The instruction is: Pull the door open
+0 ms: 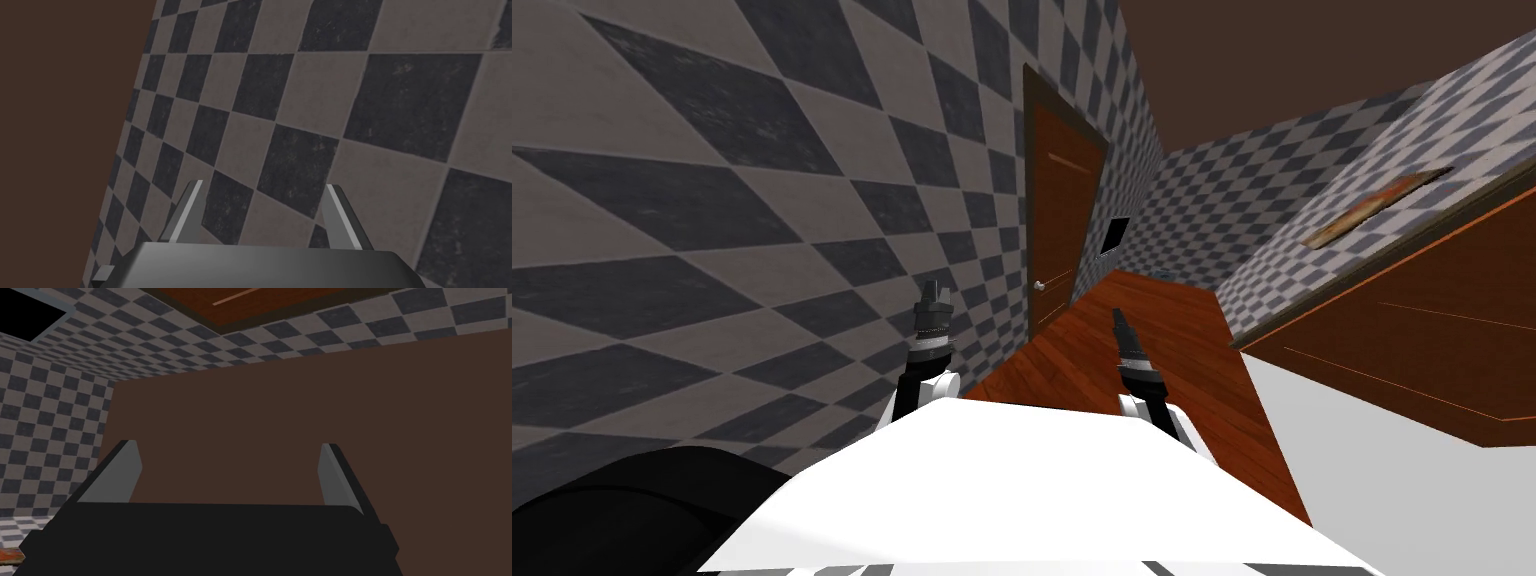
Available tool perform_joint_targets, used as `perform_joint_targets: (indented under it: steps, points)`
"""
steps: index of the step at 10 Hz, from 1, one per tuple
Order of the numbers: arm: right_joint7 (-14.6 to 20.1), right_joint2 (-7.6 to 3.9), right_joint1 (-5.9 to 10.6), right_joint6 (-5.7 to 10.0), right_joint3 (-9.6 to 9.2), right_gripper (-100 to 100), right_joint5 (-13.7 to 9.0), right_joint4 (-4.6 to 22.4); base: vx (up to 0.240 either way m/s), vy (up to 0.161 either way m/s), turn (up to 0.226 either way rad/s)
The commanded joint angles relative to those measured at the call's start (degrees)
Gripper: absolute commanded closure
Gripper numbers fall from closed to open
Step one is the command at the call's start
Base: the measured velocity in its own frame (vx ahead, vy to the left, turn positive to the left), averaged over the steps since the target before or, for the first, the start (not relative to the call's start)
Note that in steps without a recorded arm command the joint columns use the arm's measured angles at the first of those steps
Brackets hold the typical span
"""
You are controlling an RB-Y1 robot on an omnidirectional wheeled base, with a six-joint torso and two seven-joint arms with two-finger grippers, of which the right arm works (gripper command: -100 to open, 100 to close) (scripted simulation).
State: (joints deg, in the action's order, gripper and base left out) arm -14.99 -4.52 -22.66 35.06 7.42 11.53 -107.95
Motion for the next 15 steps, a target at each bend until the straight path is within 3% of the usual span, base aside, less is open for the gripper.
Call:
perform_joint_targets:
  steps: [1, 15]
  points:
    - [-2.2, -0.28, 0.56, 0.72, 0.41, -100, 1.1, 2.3, 0.134, -0.061, 0.205]
    - [-16.1, -1.35, 4.44, 6.82, 3.48, -100, 8.9, 19.7, 0.088, -0.045, 0.149]
